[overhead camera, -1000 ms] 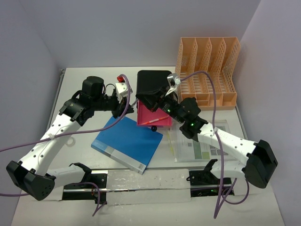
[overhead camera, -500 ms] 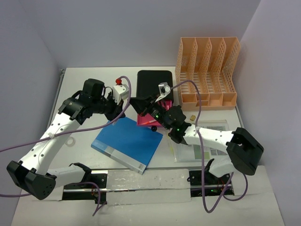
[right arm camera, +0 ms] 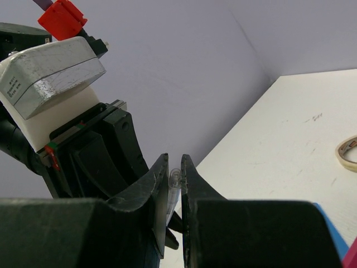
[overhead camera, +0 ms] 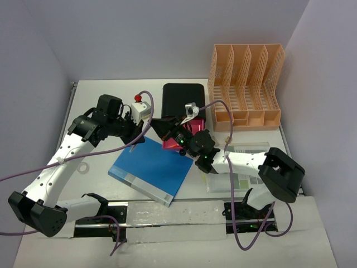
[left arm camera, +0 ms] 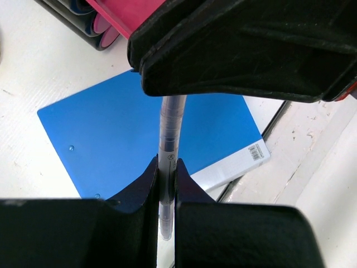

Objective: Organize the desk

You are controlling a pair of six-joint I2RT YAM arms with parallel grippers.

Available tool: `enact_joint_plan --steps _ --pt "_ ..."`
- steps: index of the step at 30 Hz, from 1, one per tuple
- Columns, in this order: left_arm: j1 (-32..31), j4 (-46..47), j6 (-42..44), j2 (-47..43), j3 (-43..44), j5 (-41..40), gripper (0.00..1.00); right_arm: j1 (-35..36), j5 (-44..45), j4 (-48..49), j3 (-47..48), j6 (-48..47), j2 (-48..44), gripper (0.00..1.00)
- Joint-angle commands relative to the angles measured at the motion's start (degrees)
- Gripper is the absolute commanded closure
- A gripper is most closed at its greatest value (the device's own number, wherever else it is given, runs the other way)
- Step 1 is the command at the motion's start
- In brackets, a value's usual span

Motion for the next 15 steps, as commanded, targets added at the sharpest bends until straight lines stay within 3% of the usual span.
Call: enact_joint_plan --steps 1,3,6,15 --pt "0.5 23.1 -1.9 -0.6 3.4 4.1 1.0 5.7 -12.6 -16.6 -2.5 -3.4 -1.4 0.88" --pt "0.4 23.1 -0.8 -0.4 2.0 4.6 1.0 5.0 -11.6 -19.6 -2.2 -5.5 -5.0 0.66" --pt "0.0 22.9 0.0 -0.1 1.2 5.0 1.0 3.8 -9.8 -22.8 -3.1 -6.7 -10.0 0.51" --pt "-1.7 21.7 0.9 4.3 4.6 5.7 1.0 -1.7 -0.1 -41.1 -8.0 -11.9 -35.8 0.37"
